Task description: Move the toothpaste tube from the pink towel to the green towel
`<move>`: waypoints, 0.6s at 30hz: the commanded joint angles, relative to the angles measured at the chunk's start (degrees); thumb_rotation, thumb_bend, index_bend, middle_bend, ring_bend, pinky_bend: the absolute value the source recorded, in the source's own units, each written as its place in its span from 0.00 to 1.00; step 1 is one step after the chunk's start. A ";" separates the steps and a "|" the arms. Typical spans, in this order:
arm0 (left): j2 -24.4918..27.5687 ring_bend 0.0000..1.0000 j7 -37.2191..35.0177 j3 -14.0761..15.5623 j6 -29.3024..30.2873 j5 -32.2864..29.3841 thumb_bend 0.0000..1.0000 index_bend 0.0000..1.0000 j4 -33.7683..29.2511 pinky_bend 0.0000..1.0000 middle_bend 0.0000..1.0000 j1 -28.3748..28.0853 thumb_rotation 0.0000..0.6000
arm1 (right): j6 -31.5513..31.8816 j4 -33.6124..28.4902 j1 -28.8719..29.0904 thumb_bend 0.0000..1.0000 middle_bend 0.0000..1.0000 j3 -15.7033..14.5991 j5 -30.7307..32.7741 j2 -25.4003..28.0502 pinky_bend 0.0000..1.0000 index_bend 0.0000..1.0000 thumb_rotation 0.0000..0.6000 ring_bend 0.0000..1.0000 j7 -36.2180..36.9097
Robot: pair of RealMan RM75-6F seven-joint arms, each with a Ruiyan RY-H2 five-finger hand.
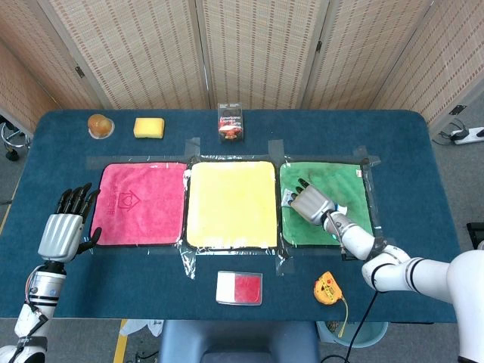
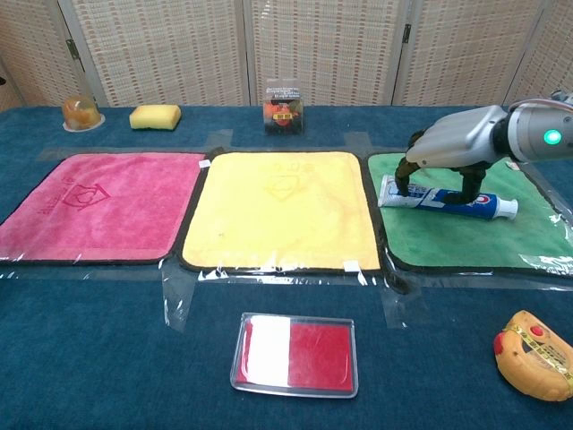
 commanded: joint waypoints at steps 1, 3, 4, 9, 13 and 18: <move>-0.08 0.02 0.10 -0.12 -0.17 -0.03 0.43 0.10 -0.13 0.01 0.05 -0.18 1.00 | 1.87 -1.05 -1.52 0.49 0.23 0.96 -1.09 1.36 0.00 0.26 1.00 0.15 2.08; -0.04 0.02 0.23 -0.21 -0.11 0.10 0.43 0.10 -0.38 0.01 0.05 -0.29 1.00 | 3.48 -2.16 -2.60 0.49 0.23 1.94 -1.96 2.50 0.00 0.26 1.00 0.15 3.93; 0.02 0.02 0.34 -0.28 0.01 0.20 0.43 0.10 -0.56 0.01 0.05 -0.33 1.00 | 4.71 -3.06 -3.45 0.49 0.23 2.48 -2.69 3.42 0.00 0.26 1.00 0.15 5.14; 0.57 0.02 0.37 -0.68 0.30 0.26 0.43 0.10 -1.37 0.01 0.05 -0.43 1.00 | 10.31 -8.75 -7.78 0.49 0.22 3.09 -5.98 8.83 0.00 0.26 1.00 0.15 8.94; 1.23 0.02 0.77 -0.82 0.40 0.35 0.43 0.10 -2.32 0.01 0.05 -0.49 1.00 | 16.21 -15.34 -12.68 0.49 0.22 2.23 -8.17 14.52 0.00 0.26 1.00 0.15 10.18; 2.32 0.02 1.28 -0.82 0.90 0.45 0.43 0.10 -3.82 0.01 0.05 -0.19 1.00 | 25.90 -22.19 -20.04 0.49 0.21 1.13 -10.09 20.00 0.02 0.22 1.00 0.16 10.25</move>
